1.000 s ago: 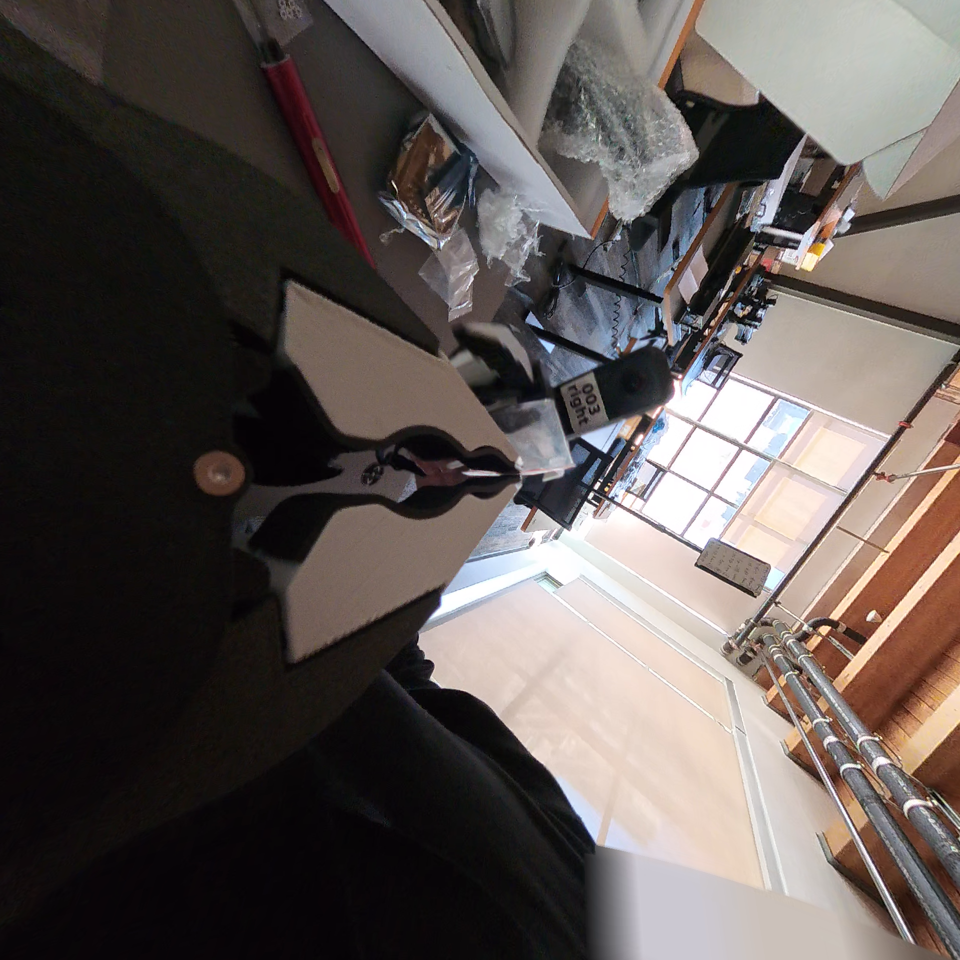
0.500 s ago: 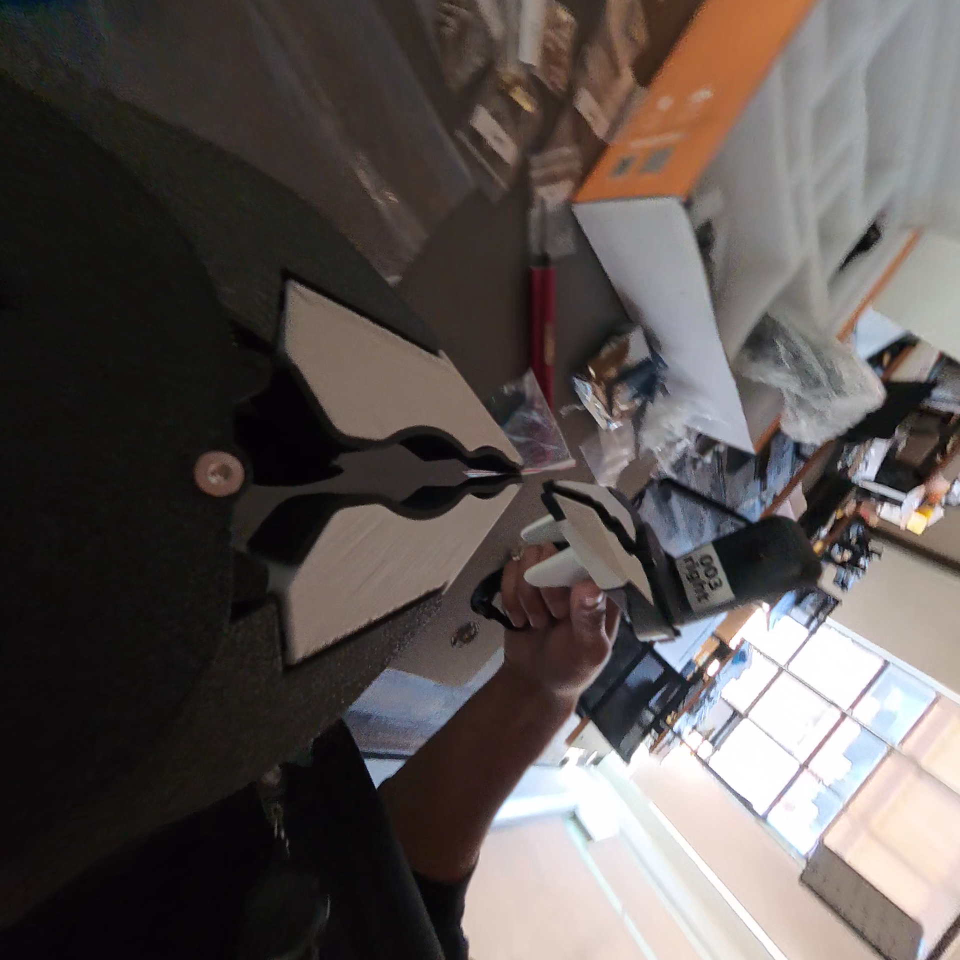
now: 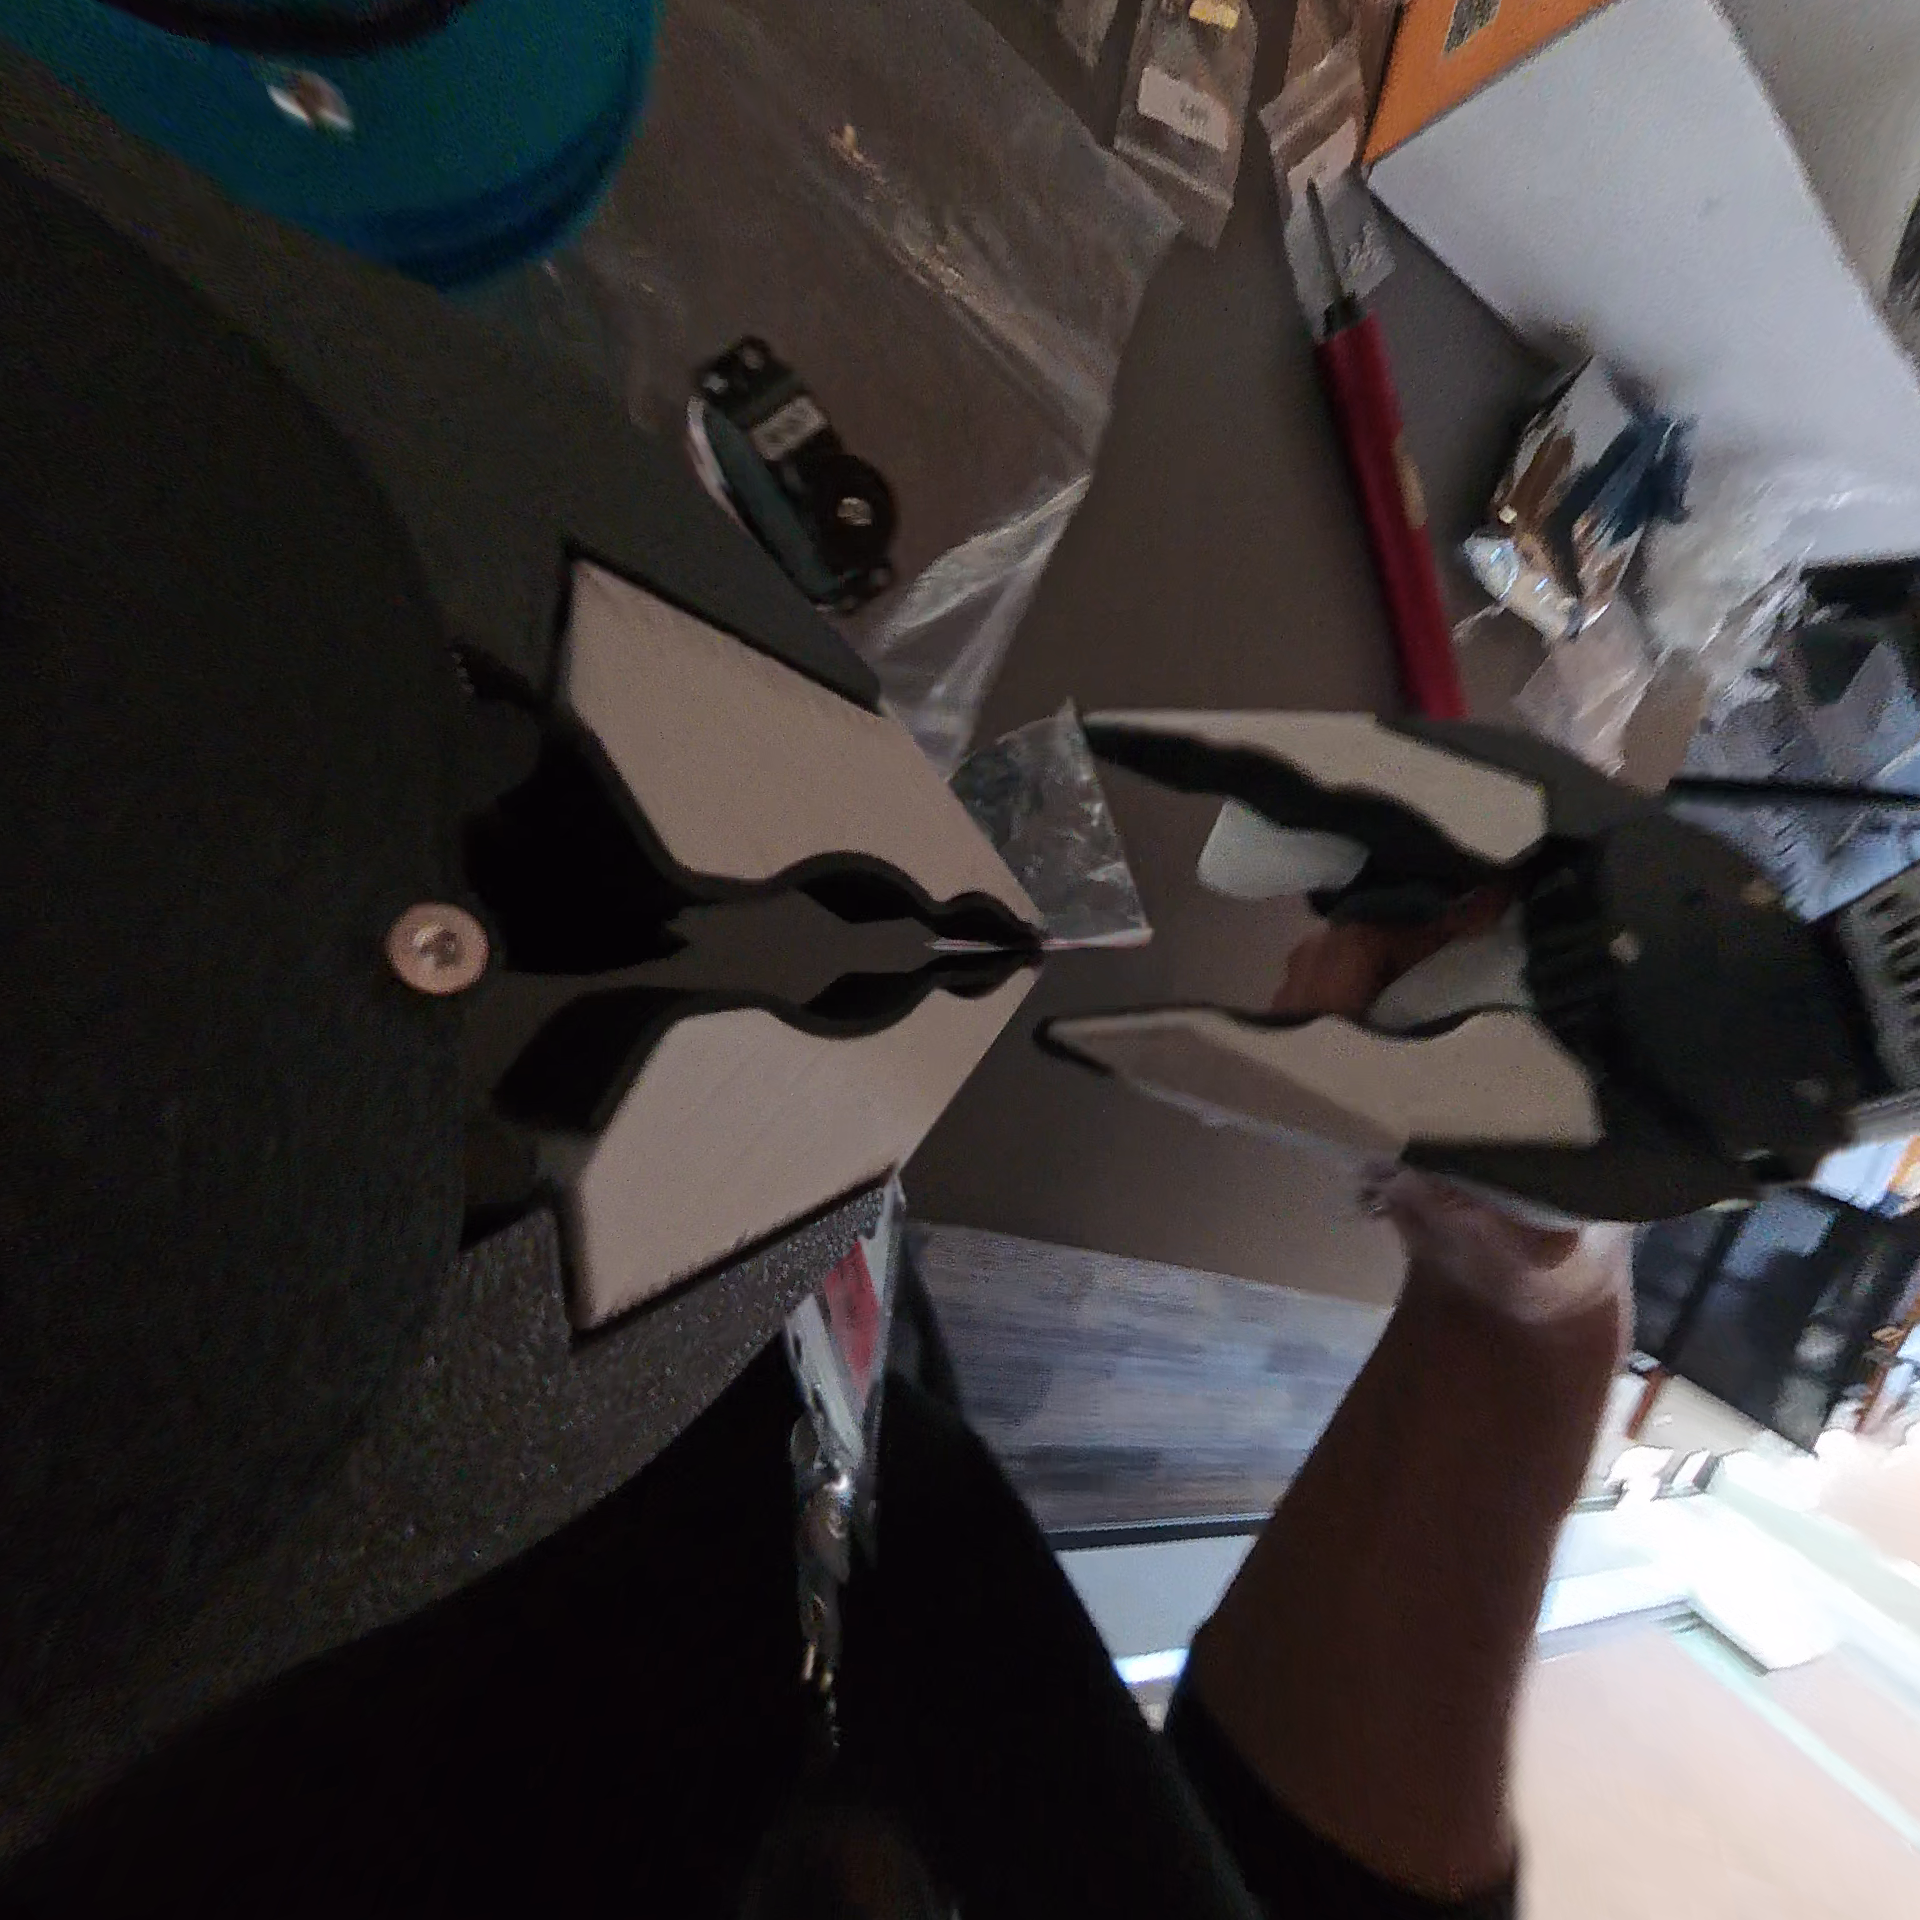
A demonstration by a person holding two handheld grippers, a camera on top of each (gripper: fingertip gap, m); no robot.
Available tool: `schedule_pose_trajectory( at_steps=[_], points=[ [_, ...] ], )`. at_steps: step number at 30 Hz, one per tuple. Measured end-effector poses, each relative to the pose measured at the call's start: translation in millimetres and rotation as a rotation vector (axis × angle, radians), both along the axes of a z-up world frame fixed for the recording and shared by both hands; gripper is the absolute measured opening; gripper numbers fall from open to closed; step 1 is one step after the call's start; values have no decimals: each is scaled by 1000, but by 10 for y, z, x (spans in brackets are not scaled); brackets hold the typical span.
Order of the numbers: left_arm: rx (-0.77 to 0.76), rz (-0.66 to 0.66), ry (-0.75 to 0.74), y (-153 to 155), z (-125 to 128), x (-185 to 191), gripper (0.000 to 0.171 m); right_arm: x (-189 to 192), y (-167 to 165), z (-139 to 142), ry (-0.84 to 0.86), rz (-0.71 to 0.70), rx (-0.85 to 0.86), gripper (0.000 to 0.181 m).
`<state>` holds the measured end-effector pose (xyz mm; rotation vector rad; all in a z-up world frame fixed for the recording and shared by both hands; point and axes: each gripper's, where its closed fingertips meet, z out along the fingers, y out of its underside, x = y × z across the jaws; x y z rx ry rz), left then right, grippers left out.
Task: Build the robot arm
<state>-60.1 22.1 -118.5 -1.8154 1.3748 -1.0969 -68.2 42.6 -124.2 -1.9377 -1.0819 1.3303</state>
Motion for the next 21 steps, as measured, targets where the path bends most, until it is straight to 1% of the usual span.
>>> schedule_pose_trajectory(
  at_steps=[2, 4, 6, 7, 8, 9, 10, 11, 13, 15, 18, 21],
  points=[
    [52, -36, 13, -45, -10, -260, 0, -249, -16, 70, 1, -43, 28, 60],
    [28, -74, -4, -100, 23, -509, 0, -536, -95, 149, 4, -61, 57, 58],
    [22, -76, -47, -77, 94, -708, 0, -825, -219, 112, -40, -51, 76, 54],
    [12, -80, -73, -65, 138, -787, 0, -947, -309, 31, -93, -29, 57, 45],
    [-3, -83, -95, -48, 175, -855, 0, -1039, -383, -54, -155, -14, 32, 30],
    [-12, -79, -97, -15, 180, -919, 0, -1121, -399, -74, -174, -33, 29, 17],
    [-11, -71, -95, 21, 172, -976, 0, -1165, -359, -63, -172, -82, 47, 4],
    [-14, -69, -101, 37, 174, -1023, 0, -1170, -309, -53, -170, -136, 64, 2],
    [-42, -83, -106, 14, 149, -1098, 1, -1125, -260, -66, -155, -207, 27, 1],
    [-43, -48, -89, 46, 69, -1148, 1, -1002, -208, -155, -185, -271, -1, 1],
    [-37, -6, -39, 55, -63, -1226, 19, -677, -117, -325, -251, -368, -38, 0],
    [-24, 50, -33, 47, -104, -1308, 18, -297, 71, -379, -230, -507, -83, 1]
  ],
)
